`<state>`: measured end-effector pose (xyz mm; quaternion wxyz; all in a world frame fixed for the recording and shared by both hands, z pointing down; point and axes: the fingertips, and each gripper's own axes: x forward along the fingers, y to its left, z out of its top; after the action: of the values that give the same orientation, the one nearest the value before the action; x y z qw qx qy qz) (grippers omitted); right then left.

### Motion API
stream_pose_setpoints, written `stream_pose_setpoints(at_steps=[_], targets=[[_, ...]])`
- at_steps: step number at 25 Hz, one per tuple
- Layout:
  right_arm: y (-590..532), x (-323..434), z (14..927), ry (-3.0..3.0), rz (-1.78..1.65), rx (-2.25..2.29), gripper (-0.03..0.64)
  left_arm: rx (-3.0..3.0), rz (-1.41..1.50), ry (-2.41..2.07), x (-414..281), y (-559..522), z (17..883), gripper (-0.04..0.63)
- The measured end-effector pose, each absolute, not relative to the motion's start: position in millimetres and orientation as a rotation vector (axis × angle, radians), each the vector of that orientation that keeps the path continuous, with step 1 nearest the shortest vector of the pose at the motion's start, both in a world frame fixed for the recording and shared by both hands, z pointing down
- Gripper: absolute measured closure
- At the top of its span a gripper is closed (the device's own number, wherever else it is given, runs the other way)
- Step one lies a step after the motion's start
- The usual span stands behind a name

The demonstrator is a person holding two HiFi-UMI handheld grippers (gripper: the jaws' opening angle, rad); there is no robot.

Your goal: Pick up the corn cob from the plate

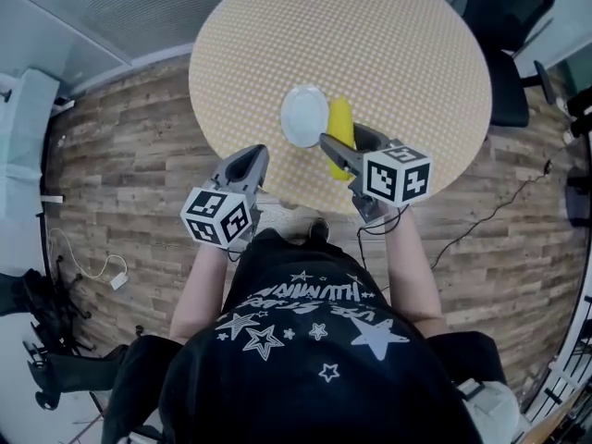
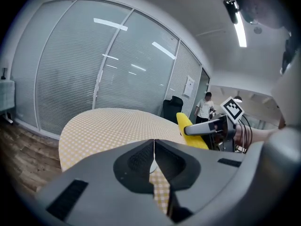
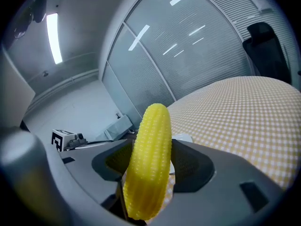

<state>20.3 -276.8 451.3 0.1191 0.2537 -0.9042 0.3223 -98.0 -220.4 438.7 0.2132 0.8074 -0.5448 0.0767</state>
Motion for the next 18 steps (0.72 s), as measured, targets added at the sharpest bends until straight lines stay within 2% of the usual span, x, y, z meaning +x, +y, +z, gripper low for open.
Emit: stream_pose_setpoints(at_steps=[12,18], targets=[[-237,18,445,-2.674,0.883,0.784,0.35,2.276,0.144,-1.462,-89,-181,434,0.584],[-197,1,436,-2.688,0.843,0.798,0.35,2.279,0.129,-1.442,-106,-136,433,0.584]])
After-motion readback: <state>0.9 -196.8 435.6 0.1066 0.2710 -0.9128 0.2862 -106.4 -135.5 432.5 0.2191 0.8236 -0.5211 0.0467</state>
